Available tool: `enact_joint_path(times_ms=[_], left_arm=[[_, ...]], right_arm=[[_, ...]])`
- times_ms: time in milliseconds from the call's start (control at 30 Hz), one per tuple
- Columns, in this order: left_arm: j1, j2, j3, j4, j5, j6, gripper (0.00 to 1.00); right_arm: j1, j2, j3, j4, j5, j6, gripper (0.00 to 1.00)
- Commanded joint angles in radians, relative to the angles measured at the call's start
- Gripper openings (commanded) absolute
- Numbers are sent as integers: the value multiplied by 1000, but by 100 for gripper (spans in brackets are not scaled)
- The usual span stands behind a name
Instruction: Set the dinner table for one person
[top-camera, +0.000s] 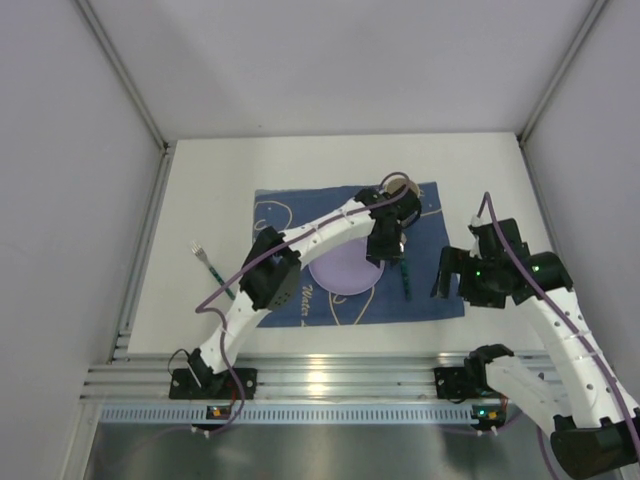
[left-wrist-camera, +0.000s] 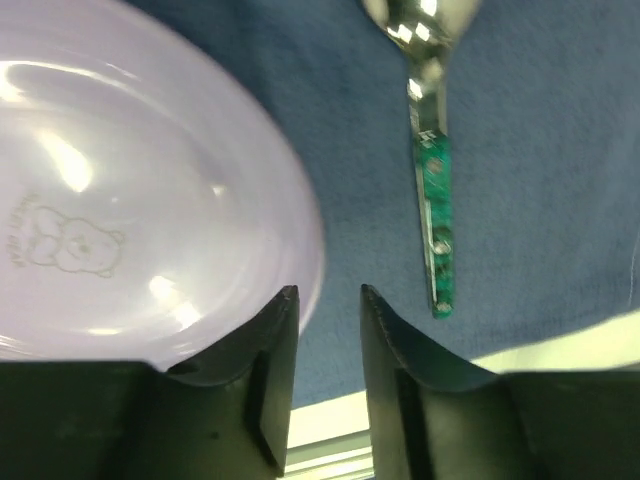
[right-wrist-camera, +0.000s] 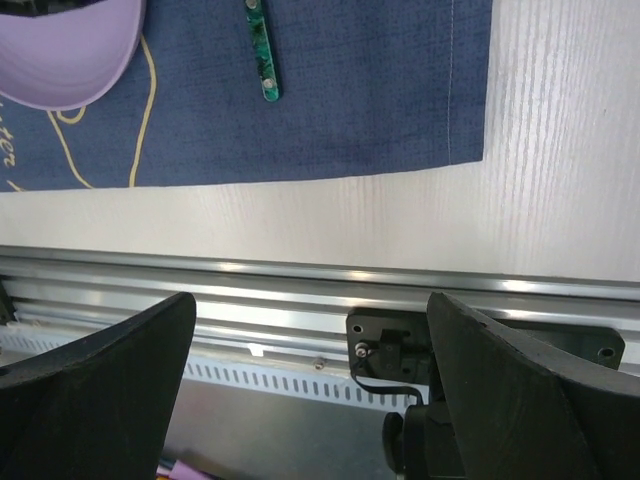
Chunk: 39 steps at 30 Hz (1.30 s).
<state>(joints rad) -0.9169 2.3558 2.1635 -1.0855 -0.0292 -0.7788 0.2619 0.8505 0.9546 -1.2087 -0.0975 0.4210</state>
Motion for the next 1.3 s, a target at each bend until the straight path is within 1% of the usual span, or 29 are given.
enact_joint_path(times_ms=[0,33,67,100,133,167,200,233,267,300,333,367,400,433,467,500,533,567,600,633,667,700,733,767,833,1033,1167,1267], left_arm=[[-36,-127,-27,96,38,-24,42],[-31,-159,-48,111,-24,-19,46],[-25,-197,-66,119,-41,-14,49],[-17,-263,-103,119,-64,-19,65],[5,-306,-131,124,-86,-25,78],[22,-343,-164,131,-109,-24,86],[44,-422,-230,130,-113,-23,91],[97,-464,-267,125,-123,-23,91],[131,-505,-353,122,-138,-19,92],[168,-556,-405,119,-150,-17,93],[256,-649,-462,121,-161,-16,94],[312,-706,-588,139,-156,-13,94],[370,-755,-653,153,-147,4,93],[488,-842,-712,163,-144,22,92],[541,-874,-811,173,-153,42,91],[587,-898,-850,171,-156,90,91],[677,-923,-884,170,-164,111,90],[711,-950,-946,170,-172,131,90],[748,-963,-976,186,-170,175,90],[818,-974,-1008,203,-164,200,89],[851,-989,-1069,223,-160,222,88],[890,-995,-1102,248,-143,258,87],[970,-1000,-1132,306,-102,272,86],[1004,-1000,-1178,321,-75,283,85],[1061,-977,-1206,364,-43,305,82],[1069,-889,-1258,442,-54,319,81],[1072,-846,-1277,504,-20,316,78],[1072,-790,-1266,513,-24,312,74]], right_arm=[[11,-19,-2,-20,12,7,100],[10,-22,-2,-22,12,7,100],[10,-25,-2,-23,13,7,100],[11,-28,-4,-23,10,7,100],[11,-27,-7,-25,12,6,100],[10,-28,-10,-25,10,9,100],[10,-28,-11,-23,9,9,100],[10,-30,-14,-22,5,9,100],[10,-31,-14,-19,2,12,100],[10,-31,-16,-17,1,12,100],[10,-31,-17,-15,-1,13,100],[10,-31,-17,-12,-2,12,100],[10,-33,-20,-9,-5,13,100],[10,-30,-25,-6,-7,15,100],[11,-27,-28,0,-8,15,100],[10,-25,-31,4,-11,18,100],[10,-22,-34,5,-13,18,100],[11,-16,-33,11,-16,18,100],[10,-13,-33,14,-18,19,100],[10,-8,-33,17,-18,18,100],[10,-1,-31,21,-21,19,100],[10,5,-31,24,-25,19,100],[10,8,-31,24,-27,16,100],[10,18,-30,29,-28,16,100],[10,28,-28,31,-28,12,100],[10,67,-22,40,-33,9,100],[10,81,-16,38,-31,7,100],[10,94,-16,41,-30,7,100]])
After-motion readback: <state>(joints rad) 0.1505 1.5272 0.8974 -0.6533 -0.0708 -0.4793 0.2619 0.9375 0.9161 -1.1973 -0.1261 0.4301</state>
